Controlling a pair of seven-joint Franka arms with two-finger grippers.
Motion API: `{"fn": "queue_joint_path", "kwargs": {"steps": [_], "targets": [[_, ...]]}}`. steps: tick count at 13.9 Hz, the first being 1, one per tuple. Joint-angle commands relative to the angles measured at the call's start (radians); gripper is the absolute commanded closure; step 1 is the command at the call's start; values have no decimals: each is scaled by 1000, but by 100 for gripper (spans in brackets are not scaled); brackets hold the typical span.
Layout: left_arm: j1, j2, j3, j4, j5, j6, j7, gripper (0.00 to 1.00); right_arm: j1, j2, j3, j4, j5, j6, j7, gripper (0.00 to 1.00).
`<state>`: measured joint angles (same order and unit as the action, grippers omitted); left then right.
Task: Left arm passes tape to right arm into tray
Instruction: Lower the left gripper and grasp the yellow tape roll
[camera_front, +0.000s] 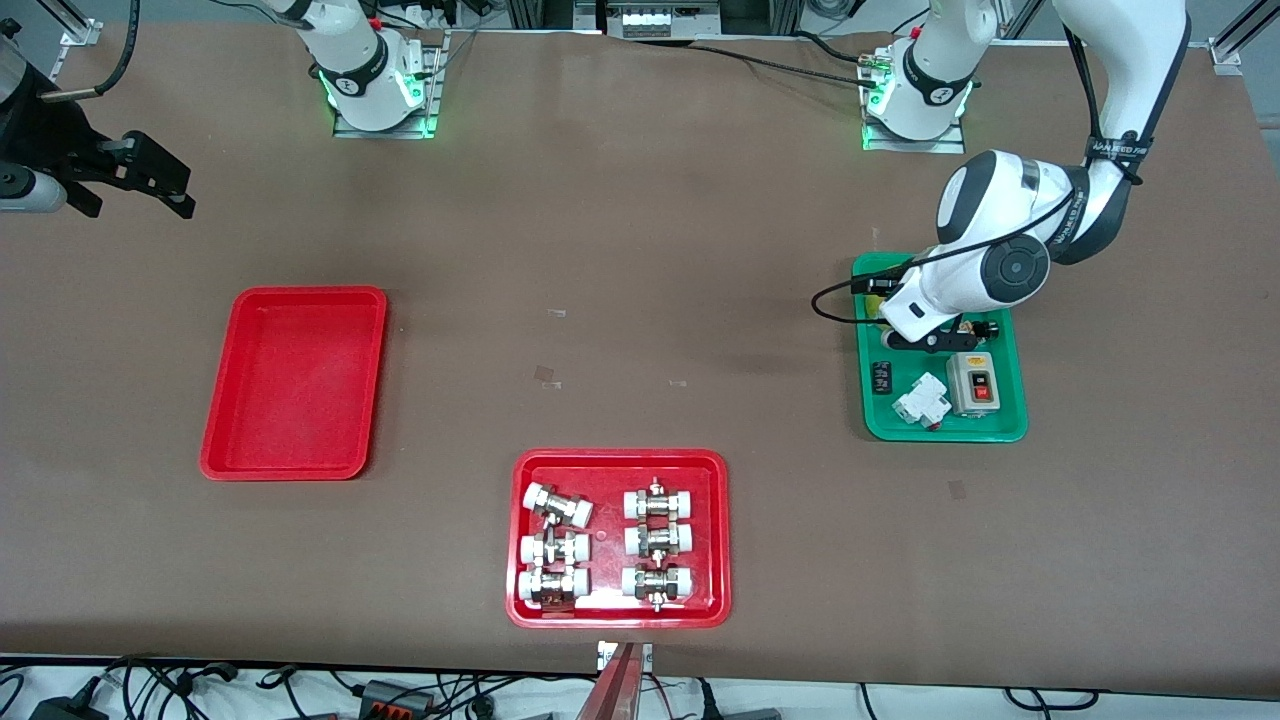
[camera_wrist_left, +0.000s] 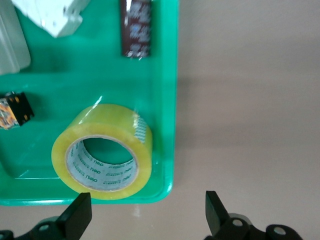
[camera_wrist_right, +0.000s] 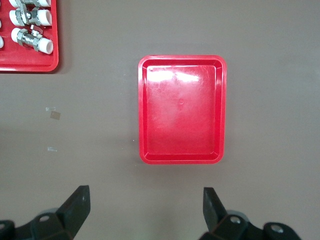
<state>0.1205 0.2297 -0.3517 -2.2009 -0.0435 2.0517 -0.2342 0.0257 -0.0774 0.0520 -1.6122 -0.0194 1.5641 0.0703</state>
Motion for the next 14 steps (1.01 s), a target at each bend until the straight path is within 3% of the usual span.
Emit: {"fn": "queue_joint_path", "kwargs": {"steps": [1,12,14], "targets": [[57,-7,-1,-40,-3,25,-5,0,5,-5,2,14,-16,-13,8,0],[162,89,0,-79,137,81,4,0,6,-5,2,12,-16,-13,8,0],[162,102,0,-79,137,81,4,12,6,-5,2,12,-16,-13,8,0]]}}
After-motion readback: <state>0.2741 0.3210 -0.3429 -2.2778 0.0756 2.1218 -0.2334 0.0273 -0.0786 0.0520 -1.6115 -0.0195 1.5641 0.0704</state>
